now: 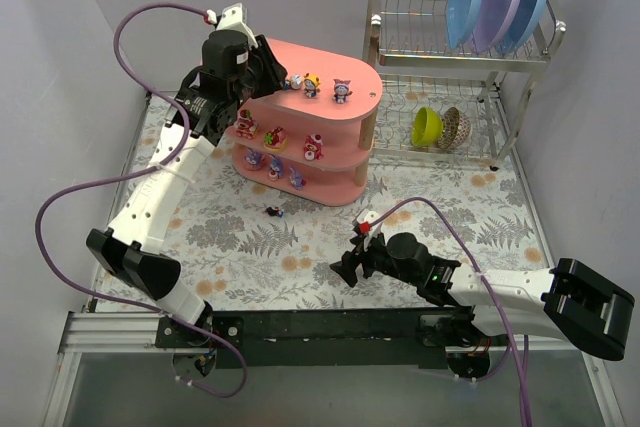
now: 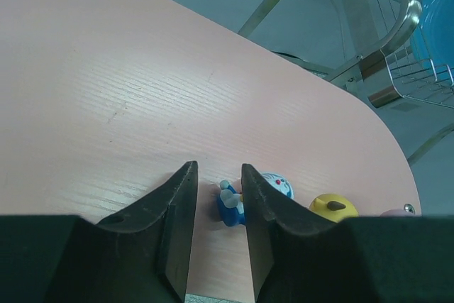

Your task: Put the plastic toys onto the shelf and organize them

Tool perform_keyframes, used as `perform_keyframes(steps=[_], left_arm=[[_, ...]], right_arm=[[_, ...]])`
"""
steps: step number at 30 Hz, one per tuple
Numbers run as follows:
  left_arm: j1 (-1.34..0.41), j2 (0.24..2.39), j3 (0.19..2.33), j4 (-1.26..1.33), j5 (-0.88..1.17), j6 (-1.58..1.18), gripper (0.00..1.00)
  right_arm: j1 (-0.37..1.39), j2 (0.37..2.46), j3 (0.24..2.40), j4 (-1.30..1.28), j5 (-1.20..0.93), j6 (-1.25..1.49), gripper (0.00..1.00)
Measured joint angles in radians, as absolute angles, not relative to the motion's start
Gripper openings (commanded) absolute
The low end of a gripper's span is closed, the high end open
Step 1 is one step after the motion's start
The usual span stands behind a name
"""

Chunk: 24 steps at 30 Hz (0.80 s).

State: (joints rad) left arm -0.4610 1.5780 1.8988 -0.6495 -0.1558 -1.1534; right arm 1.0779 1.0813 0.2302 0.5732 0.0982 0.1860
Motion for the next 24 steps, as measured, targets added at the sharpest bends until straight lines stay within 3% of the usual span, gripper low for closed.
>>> perform_keyframes(steps=[24], left_arm=[[-0.461,1.476,1.733,-0.558,-0.173,-1.204,0.16]], right_arm=[[1.079,1.068,0.214,0.573,0.109,0.186,0.93]])
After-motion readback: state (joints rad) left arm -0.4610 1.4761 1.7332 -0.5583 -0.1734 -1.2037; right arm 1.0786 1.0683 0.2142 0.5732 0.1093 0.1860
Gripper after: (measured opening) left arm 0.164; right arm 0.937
